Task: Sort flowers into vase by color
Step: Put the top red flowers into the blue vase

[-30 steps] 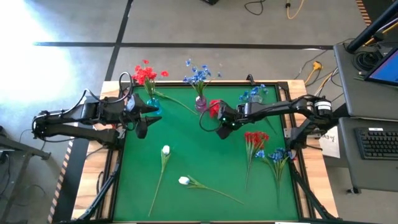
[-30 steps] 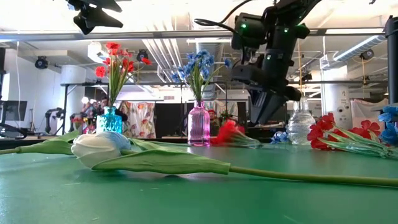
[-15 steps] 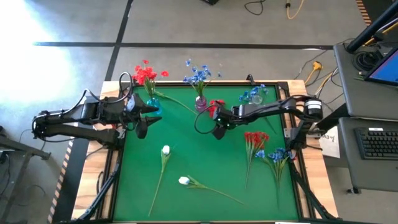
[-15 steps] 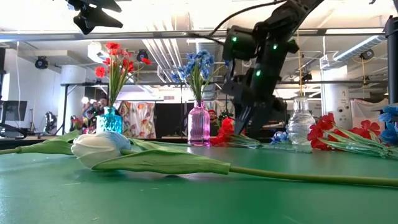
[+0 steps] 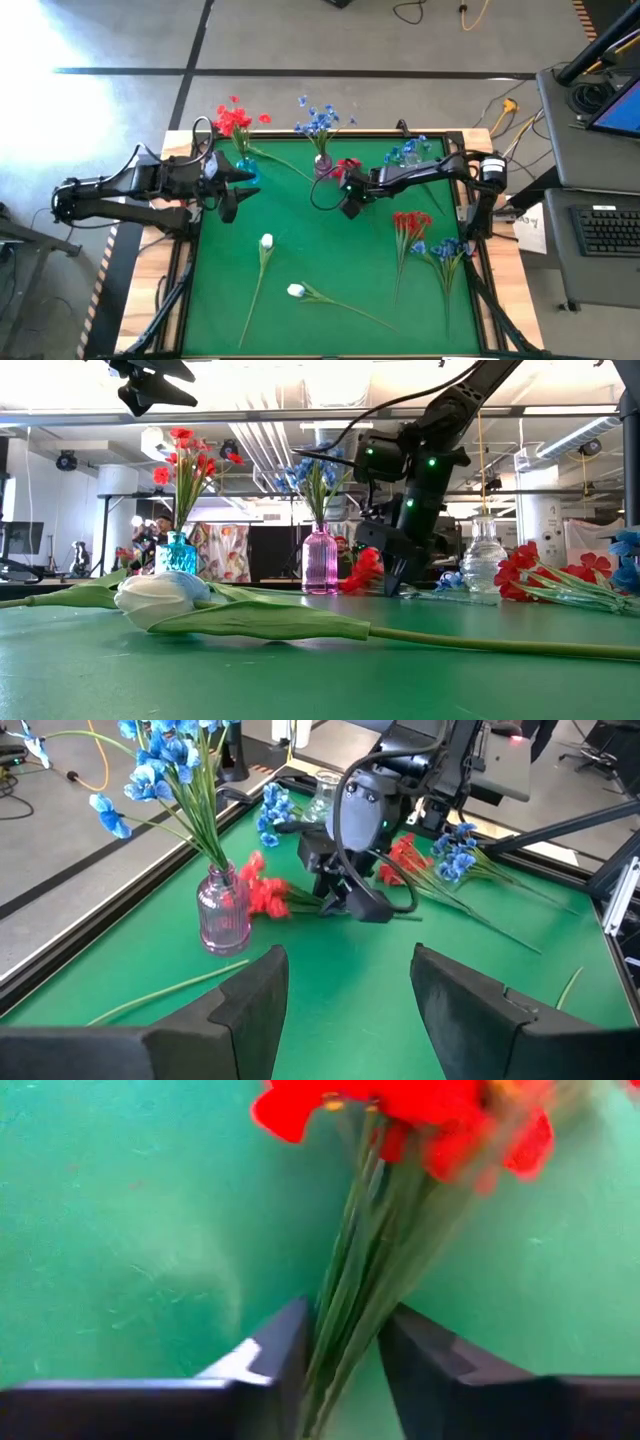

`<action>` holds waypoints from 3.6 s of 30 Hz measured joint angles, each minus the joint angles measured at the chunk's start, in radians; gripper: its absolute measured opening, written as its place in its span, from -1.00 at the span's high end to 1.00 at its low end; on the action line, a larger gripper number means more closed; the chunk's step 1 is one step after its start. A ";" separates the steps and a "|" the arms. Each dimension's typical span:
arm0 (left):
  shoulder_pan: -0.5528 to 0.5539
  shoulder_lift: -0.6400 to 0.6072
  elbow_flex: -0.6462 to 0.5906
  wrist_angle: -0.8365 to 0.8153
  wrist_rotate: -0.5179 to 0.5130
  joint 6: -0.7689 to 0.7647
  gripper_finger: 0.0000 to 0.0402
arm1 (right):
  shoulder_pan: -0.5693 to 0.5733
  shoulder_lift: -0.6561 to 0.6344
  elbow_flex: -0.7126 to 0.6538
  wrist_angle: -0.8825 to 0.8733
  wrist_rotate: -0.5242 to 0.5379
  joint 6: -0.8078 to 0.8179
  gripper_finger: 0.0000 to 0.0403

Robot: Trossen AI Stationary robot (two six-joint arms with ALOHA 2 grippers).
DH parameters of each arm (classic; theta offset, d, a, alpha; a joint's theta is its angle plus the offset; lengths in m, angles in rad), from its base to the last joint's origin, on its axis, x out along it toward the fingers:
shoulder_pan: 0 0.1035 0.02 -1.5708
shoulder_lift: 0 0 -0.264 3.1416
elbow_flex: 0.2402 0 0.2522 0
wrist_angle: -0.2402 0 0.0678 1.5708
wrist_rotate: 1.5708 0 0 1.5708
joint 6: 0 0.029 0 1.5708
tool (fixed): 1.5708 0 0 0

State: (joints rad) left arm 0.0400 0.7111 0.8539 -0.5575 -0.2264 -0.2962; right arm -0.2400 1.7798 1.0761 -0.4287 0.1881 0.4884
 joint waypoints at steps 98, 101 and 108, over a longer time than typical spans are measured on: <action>-0.001 0.352 -0.109 0.814 0.263 0.331 0.01 | 0.118 -0.581 -0.458 1.320 -0.251 -0.466 0.91; -0.002 0.414 -0.109 0.911 0.263 0.332 0.01 | 0.135 -0.531 -0.411 1.324 -0.250 -0.488 0.91; -0.001 0.562 -0.109 1.068 0.254 0.304 0.01 | 0.168 -0.428 -0.318 1.323 -0.252 -0.526 0.91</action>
State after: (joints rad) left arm 0.0391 1.2730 0.7444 0.5108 0.0279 0.0073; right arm -0.0719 1.3518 0.7579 0.8942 -0.0640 -0.0377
